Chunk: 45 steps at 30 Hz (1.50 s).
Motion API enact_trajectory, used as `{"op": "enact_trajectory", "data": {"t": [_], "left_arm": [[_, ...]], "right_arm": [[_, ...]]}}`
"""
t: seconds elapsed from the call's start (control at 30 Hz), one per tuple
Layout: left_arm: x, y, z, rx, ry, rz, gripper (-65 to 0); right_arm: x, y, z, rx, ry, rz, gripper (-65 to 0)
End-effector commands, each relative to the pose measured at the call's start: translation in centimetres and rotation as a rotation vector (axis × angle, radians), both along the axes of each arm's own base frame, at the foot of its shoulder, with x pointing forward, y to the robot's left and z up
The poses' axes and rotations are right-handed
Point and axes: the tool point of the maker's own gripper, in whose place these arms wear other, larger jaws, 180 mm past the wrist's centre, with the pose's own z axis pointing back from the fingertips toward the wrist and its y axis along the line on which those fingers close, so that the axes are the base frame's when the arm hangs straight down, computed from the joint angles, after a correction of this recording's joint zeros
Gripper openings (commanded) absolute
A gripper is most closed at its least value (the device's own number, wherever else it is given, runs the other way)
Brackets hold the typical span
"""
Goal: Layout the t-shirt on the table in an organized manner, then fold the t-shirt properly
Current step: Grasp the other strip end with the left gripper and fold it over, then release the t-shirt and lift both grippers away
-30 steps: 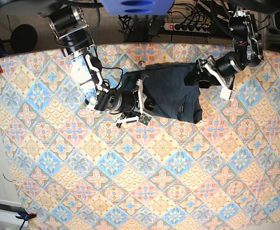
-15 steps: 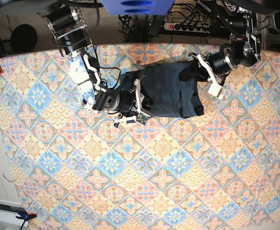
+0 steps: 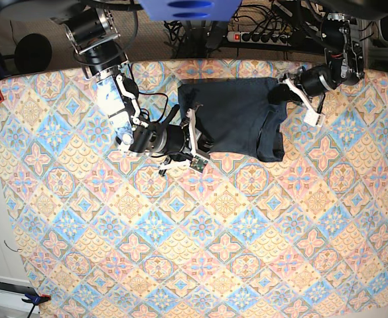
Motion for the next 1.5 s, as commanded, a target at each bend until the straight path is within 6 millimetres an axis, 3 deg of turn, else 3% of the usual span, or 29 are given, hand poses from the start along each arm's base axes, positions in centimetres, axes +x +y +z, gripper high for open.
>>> {"op": "enact_trajectory", "data": {"t": [0.0,0.17,0.27,0.33,0.47,0.6,0.67,0.77,0.9,1.03,1.13,1.23,1.37,1.47], "left_arm": [[0.7,0.1,0.8,-0.006,-0.037,0.002,-65.0],[0.9,-0.8,1.0,-0.036,-0.046,0.013,-65.0],[1.0,-0.8,1.3,-0.045,-0.056,0.017,-65.0],[1.1,-0.7,2.6,-0.071,-0.086,0.030,-59.8],[1.1,2.0,6.2,-0.085,-0.183,0.128,-45.9],[0.8,3.9,8.2,-0.065,-0.235,0.175,-35.0],[0.5,4.6,8.5,-0.049,-0.240,0.193,-33.1],[-0.2,4.8,8.0,-0.036,-0.216,0.184,-35.4],[-1.6,1.4,7.4,-0.008,-0.157,0.029,-46.0],[-2.0,-1.4,7.8,0.042,-0.170,-0.094,-54.1],[-2.7,-2.5,6.7,0.102,-0.139,-0.192,-61.1],[-3.1,-3.5,5.5,0.148,-0.119,-0.256,-65.0],[-3.5,-3.4,3.8,0.213,-0.084,-0.290,-65.0],[-2.3,-2.9,2.7,0.222,-0.069,-0.269,-65.0]], "right_arm": [[0.9,0.7,1.8,0.045,-0.043,0.007,-56.8],[1.1,1.3,4.3,0.073,-0.116,0.022,-56.8],[1.2,1.4,4.3,0.073,-0.117,0.022,-56.8],[1.2,1.2,3.3,0.063,-0.087,0.016,-56.8],[0.8,0.3,-0.1,0.023,0.013,-0.006,-57.0],[2.5,-0.6,-0.5,-0.027,-0.001,-0.020,-57.4],[2.9,-1.3,-0.8,-0.067,-0.022,-0.030,-59.5],[3.5,-2.1,-0.5,-0.085,-0.044,-0.047,-61.7],[5.7,-3.8,2.6,-0.043,-0.126,-0.127,-61.7],[6.4,-4.7,2.9,-0.043,-0.131,-0.160,-61.7],[7.8,-4.7,4.1,-0.046,-0.166,-0.156,-61.7],[8.5,-5.0,3.3,-0.062,-0.138,-0.164,-61.7],[7.8,-5.8,-0.1,-0.092,-0.034,-0.178,-61.7],[8.2,-6.0,-0.8,-0.109,-0.009,-0.177,-61.7]]}}
